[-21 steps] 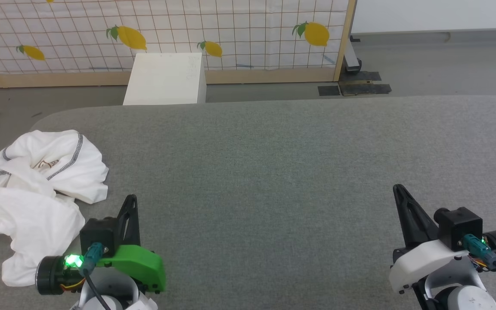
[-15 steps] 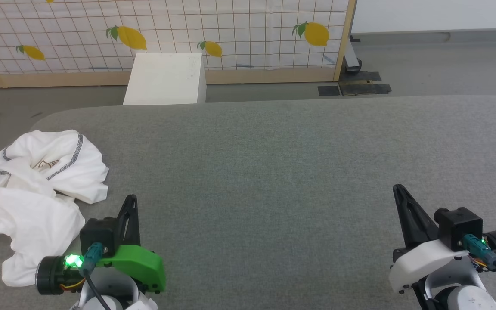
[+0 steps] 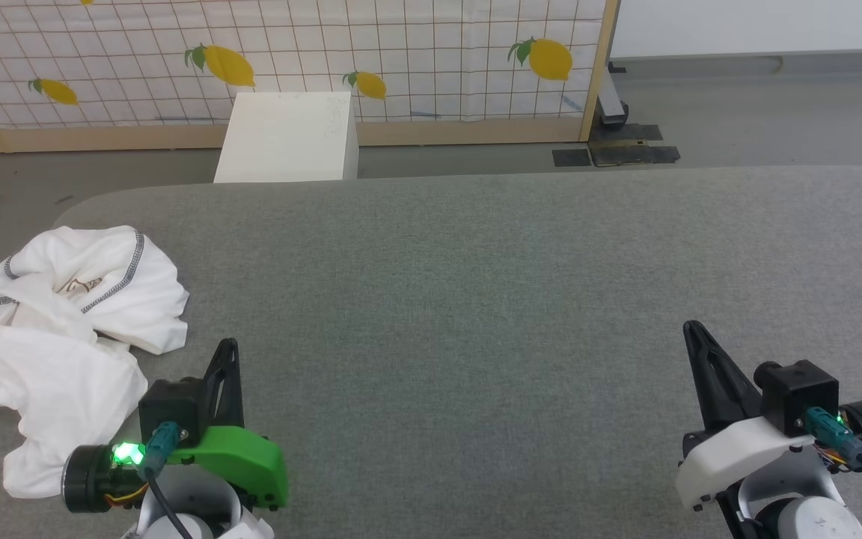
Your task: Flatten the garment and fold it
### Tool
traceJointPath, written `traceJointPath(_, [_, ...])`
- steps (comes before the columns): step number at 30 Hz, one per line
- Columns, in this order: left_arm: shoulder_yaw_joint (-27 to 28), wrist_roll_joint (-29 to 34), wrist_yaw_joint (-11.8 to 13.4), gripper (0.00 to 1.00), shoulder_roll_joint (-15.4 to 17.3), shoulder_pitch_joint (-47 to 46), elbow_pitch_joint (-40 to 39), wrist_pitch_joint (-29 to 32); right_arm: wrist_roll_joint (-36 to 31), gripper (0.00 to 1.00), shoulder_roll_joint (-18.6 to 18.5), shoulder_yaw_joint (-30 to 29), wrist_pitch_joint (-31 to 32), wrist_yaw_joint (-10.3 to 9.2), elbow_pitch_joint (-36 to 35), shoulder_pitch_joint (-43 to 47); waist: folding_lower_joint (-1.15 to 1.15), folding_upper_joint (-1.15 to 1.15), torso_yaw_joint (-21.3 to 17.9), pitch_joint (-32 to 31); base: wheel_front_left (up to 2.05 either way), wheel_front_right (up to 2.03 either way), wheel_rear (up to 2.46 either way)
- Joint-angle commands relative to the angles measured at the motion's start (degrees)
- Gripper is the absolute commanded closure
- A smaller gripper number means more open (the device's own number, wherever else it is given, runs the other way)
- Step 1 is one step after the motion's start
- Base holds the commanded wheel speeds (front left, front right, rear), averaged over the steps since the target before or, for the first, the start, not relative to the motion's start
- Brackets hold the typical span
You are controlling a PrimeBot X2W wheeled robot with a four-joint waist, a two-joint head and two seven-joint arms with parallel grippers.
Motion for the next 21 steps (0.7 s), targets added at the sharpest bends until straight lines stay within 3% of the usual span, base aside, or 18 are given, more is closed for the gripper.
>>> traceJointPath(1, [0.13,0.74,-0.06,1.00,-0.16,0.63,-0.16,0.08,-0.36,1.00,0.04,0.06,-0.01,-0.10,-0.29,0.50,0.00,0.00,0.00,0.00,0.00,0.00,0.00])
traceJointPath(21, [0.13,0.74,-0.06,1.00,-0.16,0.63,-0.16,0.08,-0.36,1.00,0.04,0.06,-0.01,-0.10,-0.29,0.50,0.00,0.00,0.00,0.00,0.00,0.00,0.00])
